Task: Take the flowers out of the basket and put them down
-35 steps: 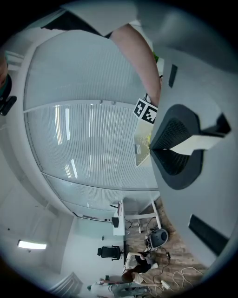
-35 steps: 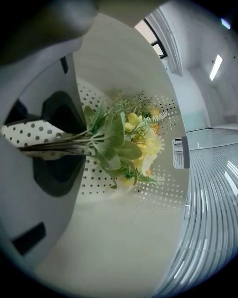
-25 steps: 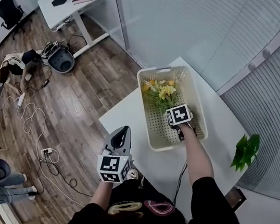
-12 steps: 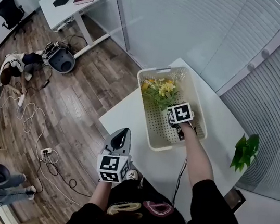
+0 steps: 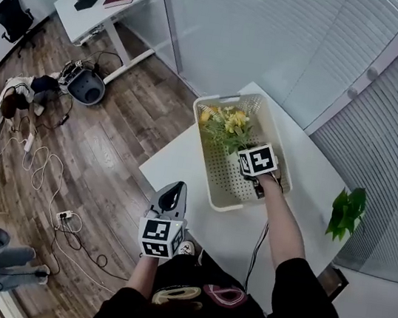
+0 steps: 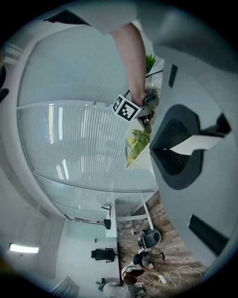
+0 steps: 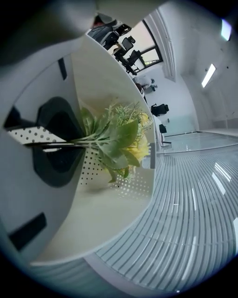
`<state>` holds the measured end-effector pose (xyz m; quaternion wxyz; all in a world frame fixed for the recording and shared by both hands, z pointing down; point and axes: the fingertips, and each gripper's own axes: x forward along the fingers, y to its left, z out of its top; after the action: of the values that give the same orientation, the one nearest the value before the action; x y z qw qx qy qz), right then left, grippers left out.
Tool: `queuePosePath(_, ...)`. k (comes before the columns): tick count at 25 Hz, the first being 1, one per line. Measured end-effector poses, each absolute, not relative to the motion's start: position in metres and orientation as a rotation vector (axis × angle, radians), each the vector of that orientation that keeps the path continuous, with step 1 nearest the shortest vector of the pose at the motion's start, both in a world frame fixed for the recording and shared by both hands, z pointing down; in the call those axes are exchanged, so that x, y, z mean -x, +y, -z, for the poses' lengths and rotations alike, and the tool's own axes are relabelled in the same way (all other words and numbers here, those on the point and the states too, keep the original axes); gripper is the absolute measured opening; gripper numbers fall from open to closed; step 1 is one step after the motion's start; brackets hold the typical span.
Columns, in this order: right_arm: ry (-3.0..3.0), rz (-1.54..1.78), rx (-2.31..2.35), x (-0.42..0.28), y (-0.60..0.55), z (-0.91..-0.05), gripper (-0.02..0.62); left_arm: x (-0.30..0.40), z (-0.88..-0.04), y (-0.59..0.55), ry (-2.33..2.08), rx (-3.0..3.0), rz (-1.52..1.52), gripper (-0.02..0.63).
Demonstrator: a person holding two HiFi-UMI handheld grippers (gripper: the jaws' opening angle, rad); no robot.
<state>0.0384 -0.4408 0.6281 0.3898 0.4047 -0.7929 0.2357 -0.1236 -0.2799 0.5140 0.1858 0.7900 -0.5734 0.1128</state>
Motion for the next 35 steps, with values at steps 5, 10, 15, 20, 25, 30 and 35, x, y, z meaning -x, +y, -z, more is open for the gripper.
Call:
queuePosePath(5, -2.052, -0.55, -1.043, -0.039, -0.44, -0.605, 0.04, 0.129, -0.512, -0.277, -1.635, -2.215, -0.303, 0.017)
queuePosePath(10, -2.107, -0.491, -1.061, -0.032, -0.438, -0.577, 0.04, 0.127, -0.509, -0.276, -1.628, -2.233, -0.296, 0.017)
queuePosePath(15, -2.112, -0.432, -1.088, -0.032, -0.431, -0.561, 0.04, 0.127, -0.503, -0.273, -1.626, -2.25, -0.29, 0.017)
queuePosePath(20, -2.133, -0.388, -1.121, -0.033, -0.422, -0.539, 0.04, 0.13, -0.499, -0.268, -1.632, -2.256, -0.273, 0.017)
queuePosePath(25, -2.154, -0.323, -1.157, -0.037, -0.411, -0.517, 0.04, 0.125, -0.499, -0.261, -1.617, -2.277, -0.265, 0.017)
queuePosePath(30, -2.181, -0.27, -1.21, -0.04, -0.397, -0.488, 0.04, 0.124, -0.49, -0.256, -1.6, -2.307, -0.261, 0.017)
queuePosePath(35, -2.198, -0.217, -1.267, -0.048, -0.379, -0.462, 0.04, 0.118, -0.484, -0.25, -1.582, -2.339, -0.234, 0.017)
